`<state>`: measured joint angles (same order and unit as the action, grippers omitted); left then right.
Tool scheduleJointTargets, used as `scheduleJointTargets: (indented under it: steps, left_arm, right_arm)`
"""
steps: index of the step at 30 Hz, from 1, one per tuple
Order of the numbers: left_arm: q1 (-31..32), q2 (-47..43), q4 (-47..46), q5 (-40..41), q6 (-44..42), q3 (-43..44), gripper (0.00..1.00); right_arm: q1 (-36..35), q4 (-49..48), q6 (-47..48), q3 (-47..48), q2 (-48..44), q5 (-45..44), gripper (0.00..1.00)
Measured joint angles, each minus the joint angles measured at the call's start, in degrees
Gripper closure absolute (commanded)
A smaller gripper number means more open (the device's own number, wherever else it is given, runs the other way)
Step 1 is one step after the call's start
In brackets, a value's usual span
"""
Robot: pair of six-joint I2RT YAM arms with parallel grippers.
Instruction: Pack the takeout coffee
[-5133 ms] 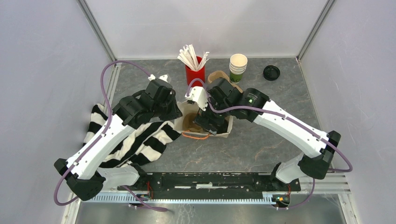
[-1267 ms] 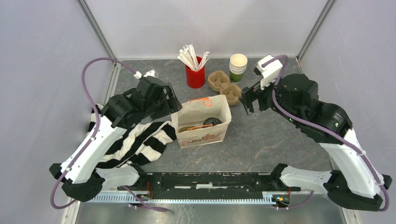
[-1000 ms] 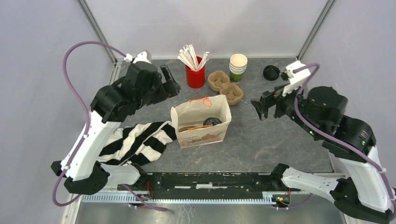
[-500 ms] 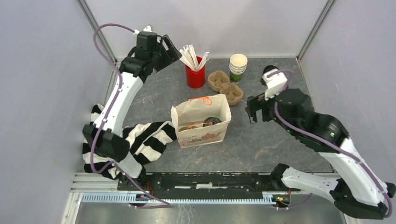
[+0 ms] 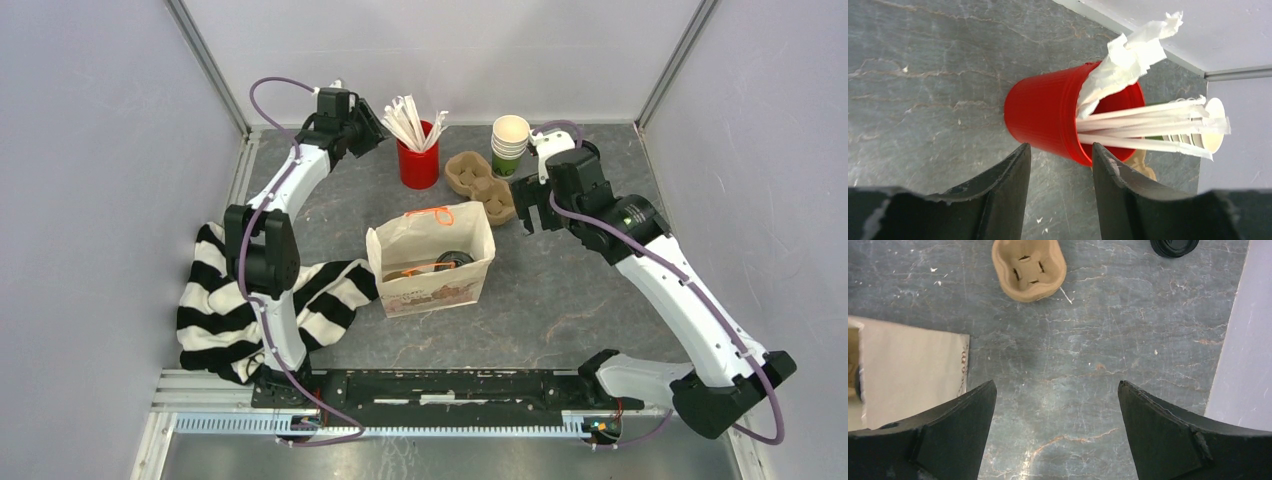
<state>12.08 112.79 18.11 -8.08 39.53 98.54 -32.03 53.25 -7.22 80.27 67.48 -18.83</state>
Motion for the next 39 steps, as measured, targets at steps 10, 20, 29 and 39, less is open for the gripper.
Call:
scheduleJointTargets:
  steps: [10,20,29,39]
  left_arm:
    - [-1.5,6.1,-10.1,-6.4,0.0,0.7,0.6]
    - [-1.8,9.1,-11.9,-8.8,0.1,5.9,0.74]
    - [-1.8,9.1,-12.0,-8.8,0.1,5.9,0.66]
    - [-1.8,8.5,-11.8,-8.9,0.9,4.9,0.59]
  right_arm:
    - [10.0,-1.5,2.7,1.7,5.8,9.4,0.02]
    - [13.4,-2.7,4.4,2.0,6.8,14.4,0.02]
    - [14.5,-3.5,5.5,2.0,8.7,17.5,0.02]
    - [14.5,-4.8,5.9,2.1,8.8,19.1,0.02]
